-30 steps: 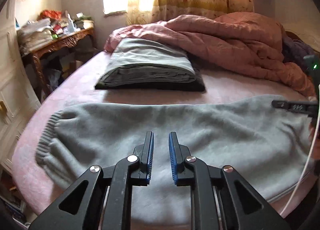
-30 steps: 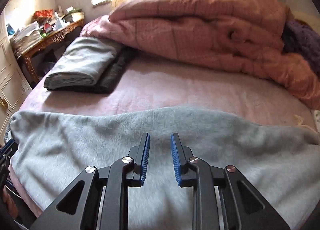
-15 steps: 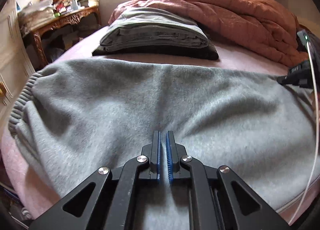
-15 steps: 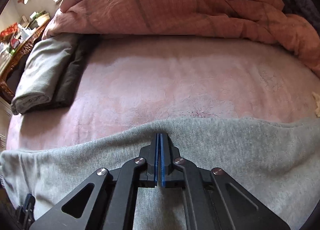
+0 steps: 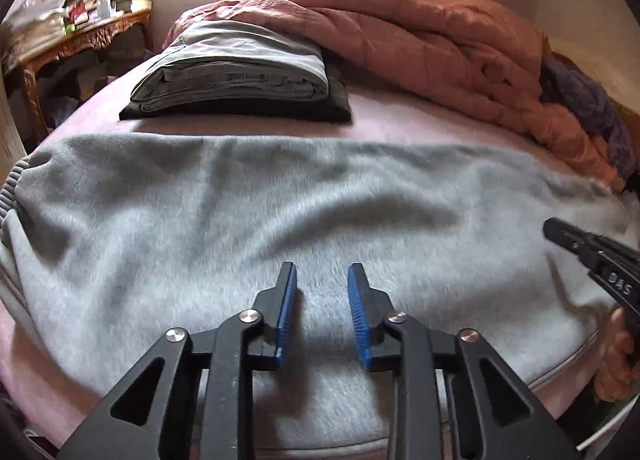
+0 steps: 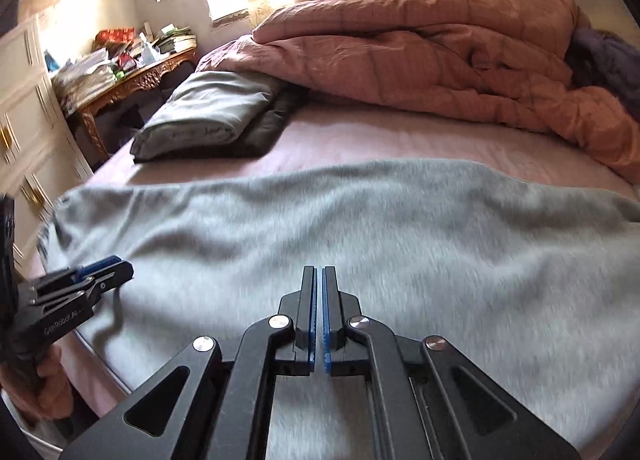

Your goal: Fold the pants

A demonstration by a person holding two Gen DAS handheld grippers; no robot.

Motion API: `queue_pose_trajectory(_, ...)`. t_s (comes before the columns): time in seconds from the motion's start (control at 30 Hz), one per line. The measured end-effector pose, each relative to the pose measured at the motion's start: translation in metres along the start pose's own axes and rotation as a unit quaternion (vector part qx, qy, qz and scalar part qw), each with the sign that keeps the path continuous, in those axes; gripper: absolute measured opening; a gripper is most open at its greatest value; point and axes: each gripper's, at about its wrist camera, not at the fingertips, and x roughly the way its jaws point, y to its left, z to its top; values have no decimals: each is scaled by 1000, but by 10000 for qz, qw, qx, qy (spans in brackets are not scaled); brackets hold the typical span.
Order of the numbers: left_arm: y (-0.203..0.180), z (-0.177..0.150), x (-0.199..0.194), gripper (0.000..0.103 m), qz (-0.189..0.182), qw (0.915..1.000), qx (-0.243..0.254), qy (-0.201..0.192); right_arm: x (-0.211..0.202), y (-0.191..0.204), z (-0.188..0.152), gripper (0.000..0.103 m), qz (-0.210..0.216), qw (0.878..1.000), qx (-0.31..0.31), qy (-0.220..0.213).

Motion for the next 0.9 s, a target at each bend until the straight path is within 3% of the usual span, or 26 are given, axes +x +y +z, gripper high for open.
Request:
queue_pose_trajectory(0.07,-7,-9,-4,35,207,9995,122,-225,-4,7,-14,1,-236,9994,-224,-149)
queue_pose_trajectory(0.13,-5,-14,-6,40,164,9994,13,-289,0,5,-21,4,-301,9993,-199,-68)
queue_pose_trajectory(0.27,9,-17,-4,40,-204,9989,-345,-239,5,-6,-22,4,-211,9998,-71,12)
queue_pose_trajectory(0.4,-5,-28,-7,41,128,9985,86,-517,7,-9,-27,8,-184,9998,21,42)
queue_pose_trajectory(0.53,1,-32,-6,42,14,9980,2,-629,10,-15,-38,13,-123,9998,134,-6)
queue_pose_trajectory(0.63,-3,-32,-5,42,103,9976,93,-680,9,-16,-42,24,-244,9996,150,-87)
queue_pose_trajectory(0.77,-7,-37,-7,44,244,9955,157,-898,6,-18,-45,30,-261,9994,150,-149)
queue_pose_trajectory(0.8,-7,-37,-7,44,264,9950,148,-950,5,-20,-47,35,-266,9994,167,-173)
queue_pose_trajectory(0.87,-8,-38,-9,47,290,9944,157,-1007,1,-22,-51,57,-306,9991,132,-246)
queue_pose_trajectory(0.9,-8,-38,-11,48,297,9942,155,-1020,0,-22,-53,60,-375,9989,43,-274)
